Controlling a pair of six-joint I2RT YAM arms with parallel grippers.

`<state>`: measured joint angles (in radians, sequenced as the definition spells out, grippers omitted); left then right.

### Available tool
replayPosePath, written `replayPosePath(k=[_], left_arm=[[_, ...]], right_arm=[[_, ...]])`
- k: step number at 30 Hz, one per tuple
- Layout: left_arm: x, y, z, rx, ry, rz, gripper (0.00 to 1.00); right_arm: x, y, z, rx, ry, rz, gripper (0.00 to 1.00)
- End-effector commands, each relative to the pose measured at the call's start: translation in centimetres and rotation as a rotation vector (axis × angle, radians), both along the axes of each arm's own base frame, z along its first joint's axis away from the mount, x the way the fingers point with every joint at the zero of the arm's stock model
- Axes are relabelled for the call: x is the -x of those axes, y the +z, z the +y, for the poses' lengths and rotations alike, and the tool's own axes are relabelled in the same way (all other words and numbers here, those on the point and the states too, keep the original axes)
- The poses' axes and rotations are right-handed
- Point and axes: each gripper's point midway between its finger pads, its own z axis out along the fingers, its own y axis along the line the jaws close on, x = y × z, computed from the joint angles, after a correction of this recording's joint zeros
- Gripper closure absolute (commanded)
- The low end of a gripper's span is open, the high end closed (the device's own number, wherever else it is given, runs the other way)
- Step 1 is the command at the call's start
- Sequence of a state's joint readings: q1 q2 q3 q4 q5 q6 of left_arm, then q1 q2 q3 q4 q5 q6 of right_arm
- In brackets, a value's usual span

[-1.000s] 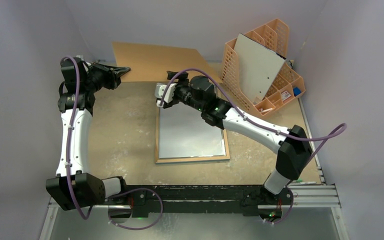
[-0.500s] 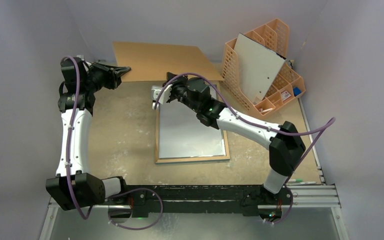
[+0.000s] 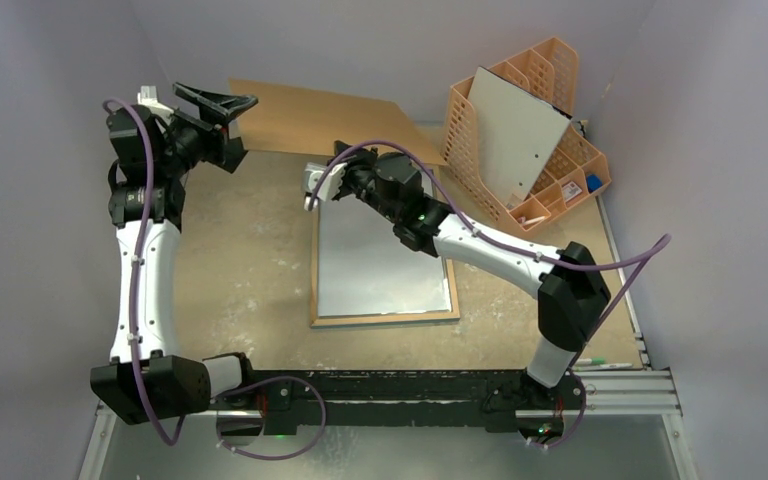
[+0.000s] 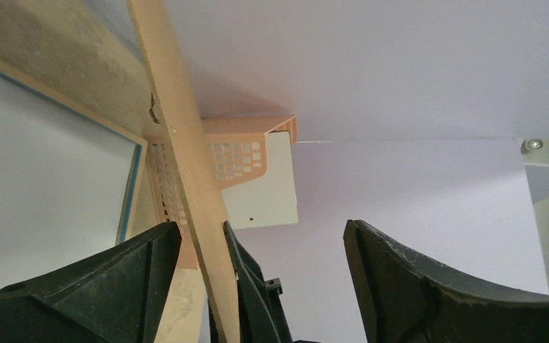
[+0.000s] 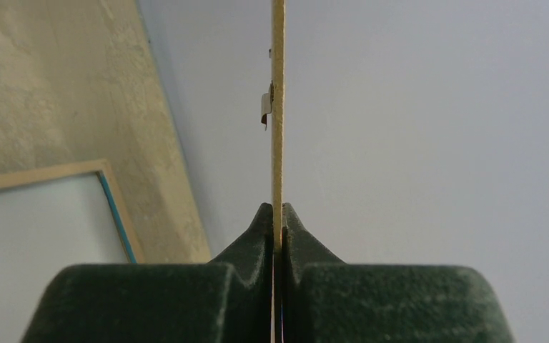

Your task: Put the photo into the frame

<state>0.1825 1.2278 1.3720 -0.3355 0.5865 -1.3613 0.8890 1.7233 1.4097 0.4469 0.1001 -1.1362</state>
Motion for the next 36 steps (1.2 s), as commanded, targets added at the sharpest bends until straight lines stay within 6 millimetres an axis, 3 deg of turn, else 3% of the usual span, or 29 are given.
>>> replayPosePath(k=[1,8,12,15,21,26,30,36], left_arm=[[1.8,6.0,0.1,-0.164,0.011,-0.229,0.1],[2.8,10.8,-0.2,-0.306,-0.001,-0.433,0.07],[4.1,13.8,-0.3,-0.394,0.011,-0.559,0.06],[4.2,14.1,-0.1,-0.441,0.025,-0.577,0.05],[3.2,12.9,-0.4,-0.422,-0.013,-0.577,0.04],[1.4,9.7,-0.1,-0.398,-0.024,-0.502,0.04],[-0.1,6.0,0.6,-0.404,-0.017,-0.406,0.04],[-1.9,-0.5,1.7,-0.466,-0.024,-0.248,0.04]], right_arm=[[1.1,10.8,0.0,-0.331,0.075,-0.081,1.0],[1.9,14.3,-0.6,-0.607,0.215,0.129,1.0],[2.2,15.6,-2.4,-0.739,0.334,0.309,1.0],[2.0,16.0,-4.1,-0.838,0.382,0.447,1.0],[2.5,16.1,-6.6,-0.984,0.423,0.674,1.0],[2.3,15.3,-9.0,-1.143,0.401,0.928,1.0],[1.5,11.4,-10.2,-1.284,0.316,1.251,1.0],[0.3,5.9,-13.4,-1.498,0.166,1.542,1.0]])
